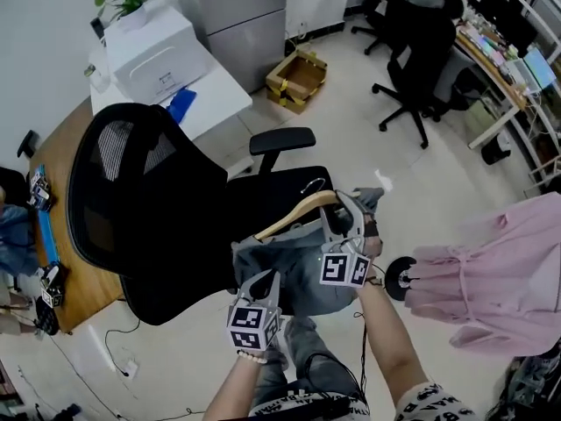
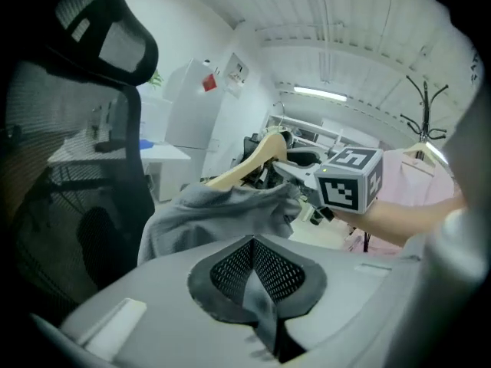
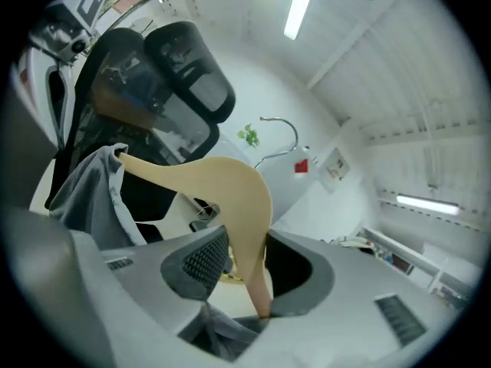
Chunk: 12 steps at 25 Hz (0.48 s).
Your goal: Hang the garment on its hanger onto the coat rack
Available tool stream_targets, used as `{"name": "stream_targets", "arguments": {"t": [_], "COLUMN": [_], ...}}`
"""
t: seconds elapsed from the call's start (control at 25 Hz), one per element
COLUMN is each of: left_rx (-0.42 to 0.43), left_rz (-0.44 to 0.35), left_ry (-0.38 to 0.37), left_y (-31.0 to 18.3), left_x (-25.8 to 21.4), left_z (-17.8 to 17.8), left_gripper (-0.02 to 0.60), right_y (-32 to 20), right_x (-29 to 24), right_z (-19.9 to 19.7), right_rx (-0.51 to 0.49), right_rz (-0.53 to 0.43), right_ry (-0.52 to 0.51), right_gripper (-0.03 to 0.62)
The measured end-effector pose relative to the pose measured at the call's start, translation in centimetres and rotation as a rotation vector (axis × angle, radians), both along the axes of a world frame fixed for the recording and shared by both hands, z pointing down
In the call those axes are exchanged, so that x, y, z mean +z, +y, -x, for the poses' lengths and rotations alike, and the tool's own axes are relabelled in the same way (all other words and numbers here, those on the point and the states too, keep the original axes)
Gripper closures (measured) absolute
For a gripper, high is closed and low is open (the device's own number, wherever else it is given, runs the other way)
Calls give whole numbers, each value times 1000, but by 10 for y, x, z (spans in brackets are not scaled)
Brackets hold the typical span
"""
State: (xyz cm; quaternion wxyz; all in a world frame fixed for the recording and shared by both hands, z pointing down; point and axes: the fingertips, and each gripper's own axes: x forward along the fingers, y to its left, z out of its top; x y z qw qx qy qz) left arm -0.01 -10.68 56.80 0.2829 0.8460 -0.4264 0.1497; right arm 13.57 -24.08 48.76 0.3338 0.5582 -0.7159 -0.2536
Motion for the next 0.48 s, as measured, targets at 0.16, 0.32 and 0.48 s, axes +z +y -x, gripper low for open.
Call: {"name": "stream_targets", "arguments": {"t": [0.16, 0.32, 0.48], "left_rx": [46, 104, 201], "left_rz": [-65, -138, -237], "left_ry": [30, 64, 102], "left_y": [6, 11, 24], "left_x": [-47, -99, -157], "left_z": [-14, -32, -55], "left_gripper": [580, 580, 580], "right_y": [18, 44, 89], "right_x": [-85, -179, -276], "right_z": [-25, -57, -95], "right_rx": [92, 198, 318], "right_rz": [-93, -181, -277], "right_ry": [-16, -41, -104], "right_gripper": [419, 419, 420]}}
